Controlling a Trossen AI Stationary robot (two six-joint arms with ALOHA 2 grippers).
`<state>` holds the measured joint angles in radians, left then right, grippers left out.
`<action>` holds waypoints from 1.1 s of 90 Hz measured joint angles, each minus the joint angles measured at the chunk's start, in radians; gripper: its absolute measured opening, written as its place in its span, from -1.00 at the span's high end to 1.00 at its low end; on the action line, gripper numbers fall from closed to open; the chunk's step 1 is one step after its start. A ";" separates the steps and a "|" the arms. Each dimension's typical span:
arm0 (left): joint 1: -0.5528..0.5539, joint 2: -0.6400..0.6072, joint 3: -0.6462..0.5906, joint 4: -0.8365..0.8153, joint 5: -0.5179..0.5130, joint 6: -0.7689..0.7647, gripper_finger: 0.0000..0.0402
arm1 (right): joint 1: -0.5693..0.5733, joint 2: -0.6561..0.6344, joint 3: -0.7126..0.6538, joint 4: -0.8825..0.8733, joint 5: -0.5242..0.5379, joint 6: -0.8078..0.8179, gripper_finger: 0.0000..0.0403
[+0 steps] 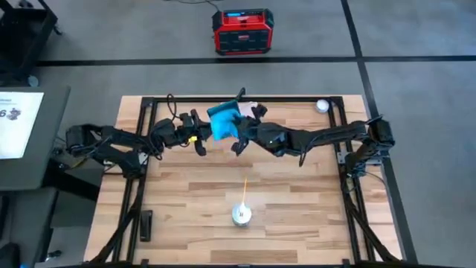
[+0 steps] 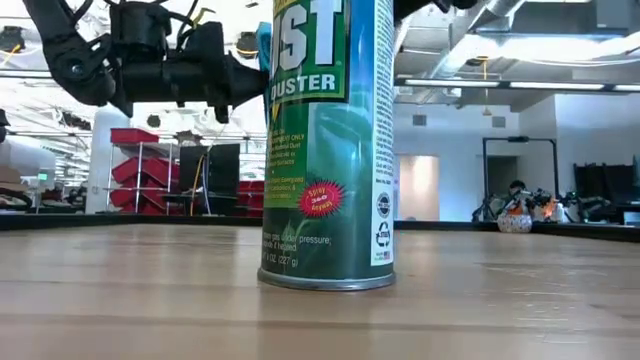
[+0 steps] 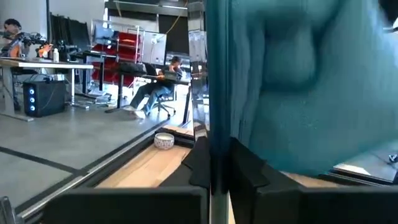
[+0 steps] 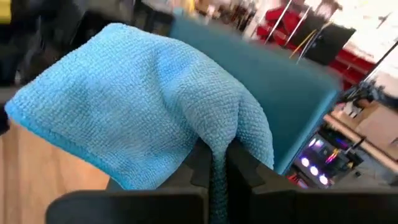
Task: Apply microfiber cloth
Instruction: Wipe the back of the tablet with a blue microfiber cloth
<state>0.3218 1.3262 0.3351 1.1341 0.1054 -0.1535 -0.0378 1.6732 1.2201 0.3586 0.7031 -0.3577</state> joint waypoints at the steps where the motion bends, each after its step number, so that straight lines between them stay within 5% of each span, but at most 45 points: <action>1: 0.000 0.000 0.000 -0.002 0.001 -0.001 0.99 | 0.000 0.000 0.000 0.009 0.000 -0.004 1.00; 50: 0.011 0.002 -0.003 0.011 0.015 0.024 0.99 | 0.036 0.001 -0.035 -0.083 -0.019 0.198 1.00; 99: -0.005 -0.001 -0.001 0.004 -0.021 0.011 0.99 | -0.004 -0.002 0.043 -0.011 0.002 -0.010 1.00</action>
<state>0.3164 1.3254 0.3343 1.1386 0.0841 -0.1423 -0.0418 1.6714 1.2633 0.3480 0.7052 -0.3674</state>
